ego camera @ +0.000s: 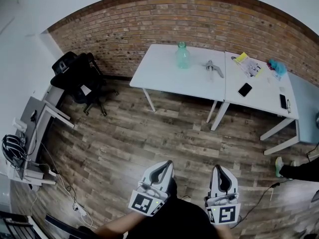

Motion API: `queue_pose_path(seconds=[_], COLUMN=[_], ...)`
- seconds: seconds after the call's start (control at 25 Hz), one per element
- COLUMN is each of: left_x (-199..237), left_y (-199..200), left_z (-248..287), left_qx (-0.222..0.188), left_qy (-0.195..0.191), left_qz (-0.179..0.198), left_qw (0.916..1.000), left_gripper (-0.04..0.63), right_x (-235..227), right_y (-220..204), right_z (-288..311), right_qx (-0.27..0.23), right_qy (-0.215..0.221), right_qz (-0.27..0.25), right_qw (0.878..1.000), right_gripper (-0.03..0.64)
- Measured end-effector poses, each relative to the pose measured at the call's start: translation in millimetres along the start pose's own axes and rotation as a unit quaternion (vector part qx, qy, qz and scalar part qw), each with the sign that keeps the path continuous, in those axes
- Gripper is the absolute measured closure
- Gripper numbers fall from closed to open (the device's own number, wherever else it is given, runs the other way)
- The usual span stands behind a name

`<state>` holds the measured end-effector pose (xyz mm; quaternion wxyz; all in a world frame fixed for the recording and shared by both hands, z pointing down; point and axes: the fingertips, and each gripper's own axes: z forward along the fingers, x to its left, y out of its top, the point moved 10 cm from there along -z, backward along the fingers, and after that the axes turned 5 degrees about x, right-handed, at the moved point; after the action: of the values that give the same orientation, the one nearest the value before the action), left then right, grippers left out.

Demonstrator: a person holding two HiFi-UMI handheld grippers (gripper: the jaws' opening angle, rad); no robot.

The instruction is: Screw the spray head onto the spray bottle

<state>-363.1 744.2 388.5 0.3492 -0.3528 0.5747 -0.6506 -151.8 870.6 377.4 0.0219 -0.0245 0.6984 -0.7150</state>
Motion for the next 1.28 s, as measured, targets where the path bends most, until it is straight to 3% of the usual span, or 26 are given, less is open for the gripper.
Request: queue_pose_path(seconds=[0.52,1.28], left_x=[62.8,180.8], left_y=[0.0,-6.0], left_z=[70.6,116.0], left_qx=[0.004,0.03], left_qy=[-0.009,-0.044], left_qz=[-0.039,-0.065], left_qw=[0.9992,0.9964], left_gripper=[0.601,0.601], right_x=[-17.2,16.1], right_y=[6.0,-0.9], right_z=[81.0,206.6], right_qx=[0.04,0.078], right_qy=[-0.026,-0.053], right_qz=[-0.002,0.015], right_qw=[0.999,0.995], right_gripper=[0.609,0.609])
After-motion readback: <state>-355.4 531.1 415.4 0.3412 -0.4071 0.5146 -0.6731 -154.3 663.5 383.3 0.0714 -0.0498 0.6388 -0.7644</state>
